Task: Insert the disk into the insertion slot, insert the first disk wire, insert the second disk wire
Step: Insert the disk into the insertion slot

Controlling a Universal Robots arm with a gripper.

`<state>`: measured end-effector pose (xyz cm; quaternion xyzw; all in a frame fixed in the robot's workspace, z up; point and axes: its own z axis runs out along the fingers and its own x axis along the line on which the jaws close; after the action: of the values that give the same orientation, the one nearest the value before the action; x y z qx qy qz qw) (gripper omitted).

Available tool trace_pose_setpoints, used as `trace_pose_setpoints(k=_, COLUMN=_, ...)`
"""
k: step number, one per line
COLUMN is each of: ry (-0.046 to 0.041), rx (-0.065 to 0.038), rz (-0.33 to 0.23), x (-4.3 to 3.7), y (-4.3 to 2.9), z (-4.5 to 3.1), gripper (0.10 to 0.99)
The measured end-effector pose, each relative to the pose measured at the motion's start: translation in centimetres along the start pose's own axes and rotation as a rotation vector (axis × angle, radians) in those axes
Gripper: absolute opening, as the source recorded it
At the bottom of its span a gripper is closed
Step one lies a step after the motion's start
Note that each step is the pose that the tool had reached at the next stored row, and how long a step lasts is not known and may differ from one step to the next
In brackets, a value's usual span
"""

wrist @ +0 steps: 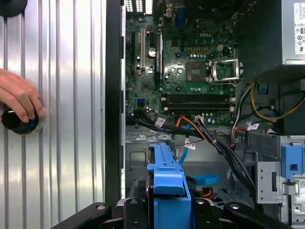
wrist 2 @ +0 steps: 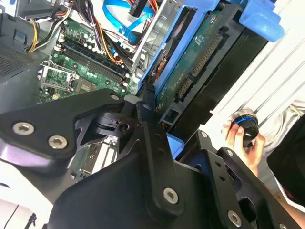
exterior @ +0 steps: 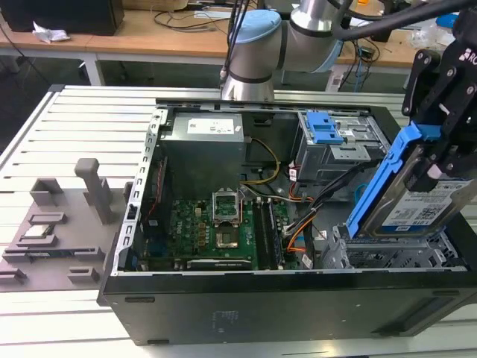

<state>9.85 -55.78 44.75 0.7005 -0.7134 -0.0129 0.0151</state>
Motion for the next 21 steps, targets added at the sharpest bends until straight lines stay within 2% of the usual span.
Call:
trace_pose_setpoints(k=1, ry=-0.0001, rx=0.0, rz=0.0, x=-0.05, y=-0.01, z=0.17, gripper=0.365)
trace_pose_setpoints(k=3, ry=-0.0002, rx=0.0, rz=0.0, x=-0.38, y=-0.03, z=1.04, gripper=0.365)
trace_pose_setpoints(k=7, ry=-0.0003, rx=0.0, rz=0.0, x=-0.86, y=-0.05, z=1.65, gripper=0.365)
trace_pose_setpoints(k=11, ry=0.0, rx=0.0, rz=0.0, x=-0.88, y=-0.09, z=2.57, gripper=0.365)
trace_pose_setpoints(k=14, ry=-0.0001, rx=0.0, rz=0.0, x=-0.89, y=-0.12, z=3.57, gripper=0.365)
trace_pose_setpoints(k=18, ry=-0.0001, rx=-0.001, rz=0.0, x=-0.89, y=-0.16, z=4.41, gripper=0.365)
trace_pose_setpoints(k=21, ry=-0.0002, rx=-0.001, rz=0.0, x=-0.9, y=-0.2, z=5.5, gripper=0.365)
